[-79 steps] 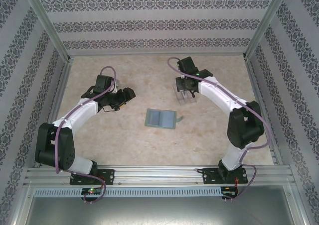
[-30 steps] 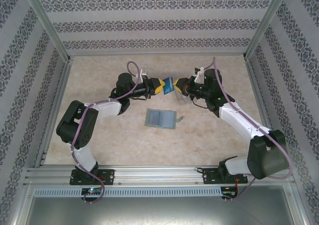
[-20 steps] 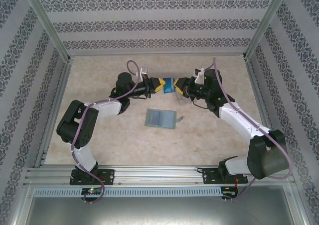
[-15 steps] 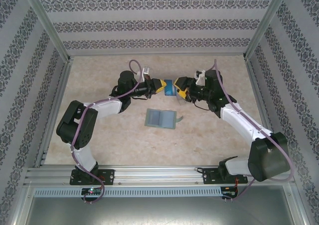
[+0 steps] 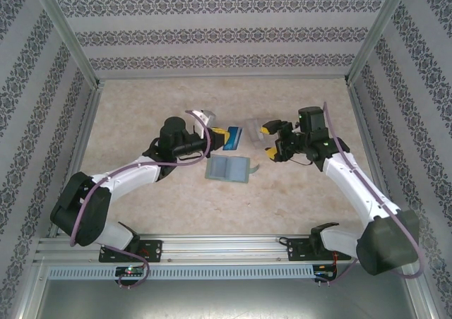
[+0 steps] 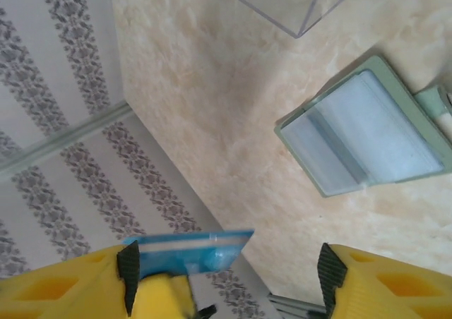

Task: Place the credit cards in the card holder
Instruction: Pick up the credit card from the storage box.

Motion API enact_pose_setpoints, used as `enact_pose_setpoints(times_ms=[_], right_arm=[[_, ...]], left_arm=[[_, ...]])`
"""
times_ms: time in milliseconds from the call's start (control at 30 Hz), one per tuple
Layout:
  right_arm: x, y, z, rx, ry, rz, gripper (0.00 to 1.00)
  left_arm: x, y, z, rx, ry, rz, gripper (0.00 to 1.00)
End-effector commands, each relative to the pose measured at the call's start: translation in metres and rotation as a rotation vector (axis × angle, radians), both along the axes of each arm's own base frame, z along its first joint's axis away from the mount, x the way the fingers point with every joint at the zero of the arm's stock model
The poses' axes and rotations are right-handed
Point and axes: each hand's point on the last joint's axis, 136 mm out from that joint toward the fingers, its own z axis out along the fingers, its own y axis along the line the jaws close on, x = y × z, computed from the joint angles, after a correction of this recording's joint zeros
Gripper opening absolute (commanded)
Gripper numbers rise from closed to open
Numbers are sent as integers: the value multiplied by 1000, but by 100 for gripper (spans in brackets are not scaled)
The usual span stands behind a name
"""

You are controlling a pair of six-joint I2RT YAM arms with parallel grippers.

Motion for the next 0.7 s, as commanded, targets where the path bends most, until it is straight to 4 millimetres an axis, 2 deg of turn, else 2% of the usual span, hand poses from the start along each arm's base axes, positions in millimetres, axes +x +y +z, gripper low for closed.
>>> enact_pose_setpoints(times_ms=[0, 133, 200, 333, 467, 567, 667], right_arm=[[-7, -3, -4, 80, 123, -100, 75], [-3, 4, 4, 121, 140, -109, 75], [-3, 7, 3, 130, 166, -122, 73], [-5, 14, -1, 144, 201, -132, 69], [-7, 34, -7, 191, 219, -105, 62], [-4, 49, -6, 230, 224, -67, 58], [-1, 56, -4, 228, 219, -51, 51]], left_arm=[[-10, -9, 17, 146, -358, -97, 0], [-35, -23, 9, 229, -543, -195, 0], [-41, -29, 9, 246, -591, -222, 0], [-44, -35, 20, 220, -653, -226, 0], [-47, -39, 29, 201, -680, -233, 0], [-49, -40, 29, 194, -698, -240, 0], [-52, -42, 26, 204, -717, -260, 0]])
